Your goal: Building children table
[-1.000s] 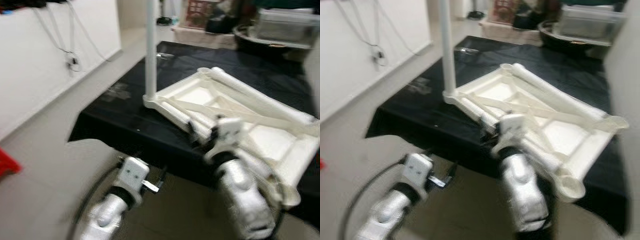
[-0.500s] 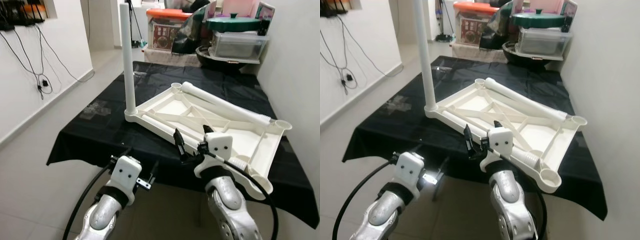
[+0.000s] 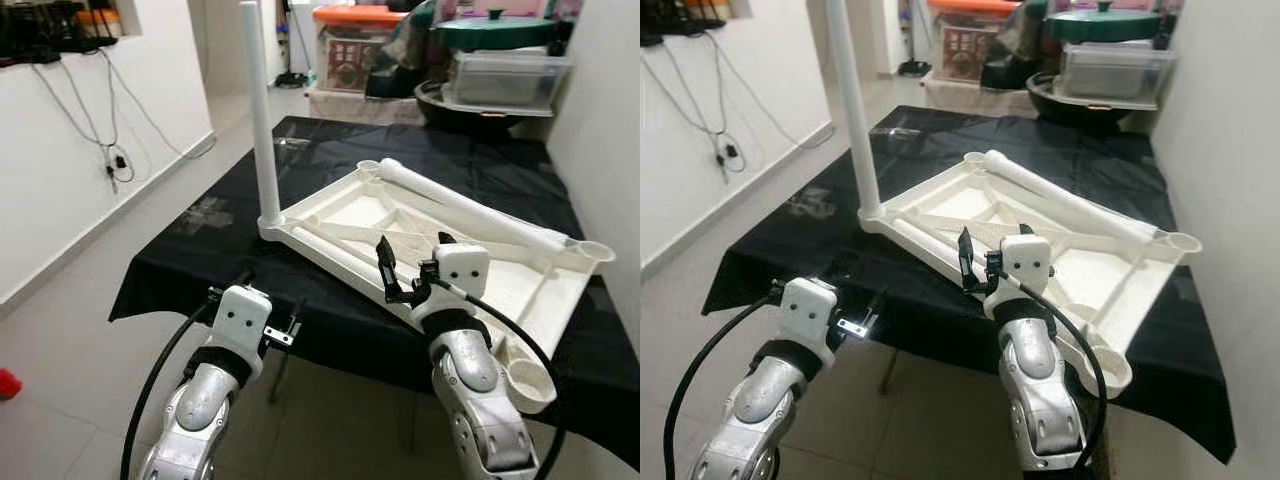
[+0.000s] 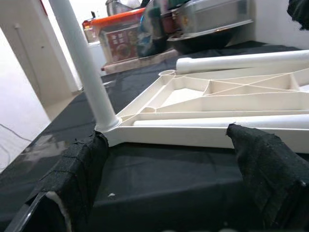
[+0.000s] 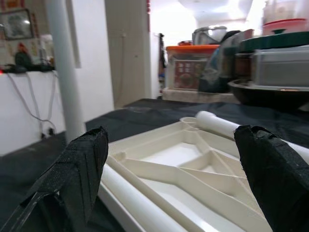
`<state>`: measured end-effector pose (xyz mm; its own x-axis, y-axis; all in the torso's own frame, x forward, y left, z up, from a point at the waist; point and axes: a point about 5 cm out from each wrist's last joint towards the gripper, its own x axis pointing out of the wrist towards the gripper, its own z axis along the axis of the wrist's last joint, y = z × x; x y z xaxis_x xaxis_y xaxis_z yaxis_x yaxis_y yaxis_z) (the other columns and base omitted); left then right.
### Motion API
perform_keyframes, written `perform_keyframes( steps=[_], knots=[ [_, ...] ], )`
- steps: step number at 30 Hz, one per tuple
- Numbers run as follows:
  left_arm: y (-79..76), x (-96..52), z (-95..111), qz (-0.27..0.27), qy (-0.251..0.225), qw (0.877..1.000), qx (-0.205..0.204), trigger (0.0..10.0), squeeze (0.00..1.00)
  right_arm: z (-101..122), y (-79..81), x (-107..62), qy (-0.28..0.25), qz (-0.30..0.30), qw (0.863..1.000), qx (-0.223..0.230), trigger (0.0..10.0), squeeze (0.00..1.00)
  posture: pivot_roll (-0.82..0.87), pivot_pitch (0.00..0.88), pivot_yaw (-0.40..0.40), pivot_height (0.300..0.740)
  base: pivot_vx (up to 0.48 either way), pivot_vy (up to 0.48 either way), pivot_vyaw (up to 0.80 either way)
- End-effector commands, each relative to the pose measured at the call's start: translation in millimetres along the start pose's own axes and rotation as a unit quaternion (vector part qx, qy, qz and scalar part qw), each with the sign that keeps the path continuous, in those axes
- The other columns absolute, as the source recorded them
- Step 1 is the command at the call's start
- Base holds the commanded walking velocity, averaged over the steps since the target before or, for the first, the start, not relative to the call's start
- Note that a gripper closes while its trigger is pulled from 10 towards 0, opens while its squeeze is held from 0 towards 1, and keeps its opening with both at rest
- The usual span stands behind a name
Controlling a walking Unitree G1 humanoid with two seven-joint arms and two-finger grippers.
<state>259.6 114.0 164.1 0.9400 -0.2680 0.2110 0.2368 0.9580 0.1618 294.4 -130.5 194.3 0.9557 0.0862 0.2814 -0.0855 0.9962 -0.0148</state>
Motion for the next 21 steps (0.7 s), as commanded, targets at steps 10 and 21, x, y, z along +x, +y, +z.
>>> perform_keyframes(
  steps=[10, 21],
  knots=[
    [-13.6, -2.8, -11.2, -0.047, 0.028, 0.998, -0.021, 10.0, 0.00, -6.3, -26.4, 31.4, 0.058, -0.085, 0.994, -0.022, 10.0, 0.00, 0.08, 0.000, -0.016, 0.740, 0.000, 0.000, -0.79],
    [-28.7, -17.9, -24.2, -0.094, 0.072, 0.992, -0.038, 10.0, 0.00, -24.5, -48.0, 57.5, 0.183, -0.196, 0.962, -0.050, 10.0, 0.00, 0.09, 0.039, -0.017, 0.740, 0.000, 0.000, -0.28]
  ],
)
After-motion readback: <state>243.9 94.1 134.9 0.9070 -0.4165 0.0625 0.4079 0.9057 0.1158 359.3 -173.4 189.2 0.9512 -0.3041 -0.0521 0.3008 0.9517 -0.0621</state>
